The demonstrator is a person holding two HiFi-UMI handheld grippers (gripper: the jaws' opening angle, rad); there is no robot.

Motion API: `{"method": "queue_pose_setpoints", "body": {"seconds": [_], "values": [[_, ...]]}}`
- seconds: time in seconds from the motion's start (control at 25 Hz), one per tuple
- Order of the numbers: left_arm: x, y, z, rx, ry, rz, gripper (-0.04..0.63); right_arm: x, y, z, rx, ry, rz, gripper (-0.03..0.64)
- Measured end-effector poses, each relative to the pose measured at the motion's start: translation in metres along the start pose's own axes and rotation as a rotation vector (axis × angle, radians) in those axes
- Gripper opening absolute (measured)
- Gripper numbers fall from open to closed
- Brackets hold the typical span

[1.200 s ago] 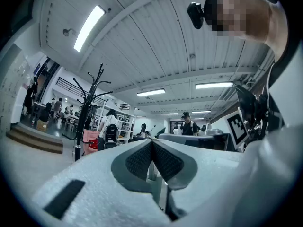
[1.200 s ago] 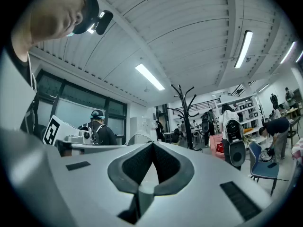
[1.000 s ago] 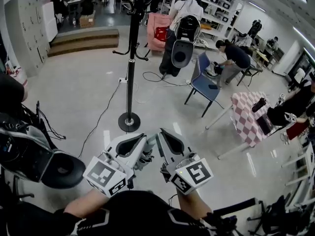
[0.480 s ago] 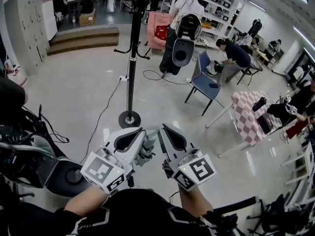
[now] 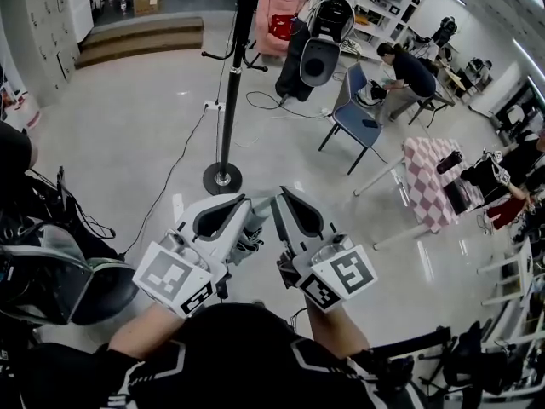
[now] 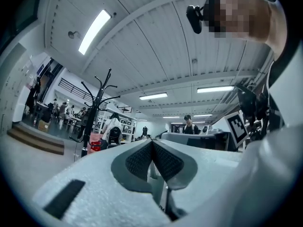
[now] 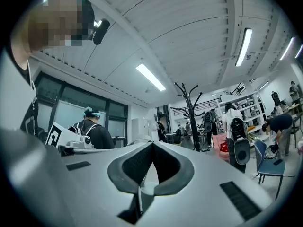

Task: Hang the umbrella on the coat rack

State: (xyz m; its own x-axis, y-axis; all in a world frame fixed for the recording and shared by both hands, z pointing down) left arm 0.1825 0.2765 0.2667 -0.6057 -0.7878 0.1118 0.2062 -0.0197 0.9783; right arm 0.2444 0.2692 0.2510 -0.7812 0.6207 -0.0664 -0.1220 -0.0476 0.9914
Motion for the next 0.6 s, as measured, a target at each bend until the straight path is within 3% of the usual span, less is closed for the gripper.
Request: {"method": "queue_pose_setpoints", "body": {"seconds": [0.6], "values": [[0.062,0.010,0.042,0.002,0.044,0.011,0.011,0.043,0.017,-0.060,-0.018,0.071,0.070,0.008]]}}
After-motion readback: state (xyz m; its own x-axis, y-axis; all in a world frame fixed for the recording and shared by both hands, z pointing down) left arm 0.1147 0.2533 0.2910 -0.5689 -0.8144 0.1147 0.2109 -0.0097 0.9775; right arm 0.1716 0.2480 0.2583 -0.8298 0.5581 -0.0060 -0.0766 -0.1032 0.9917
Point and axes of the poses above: the fingertips, and each gripper's own axes: z backward along the fingers, x to its left, y out of its underside, the point moved 1 cm from there along z, backward along the fingers, and after that the axes turned 2 degrees about y, right-handed, at the moved point
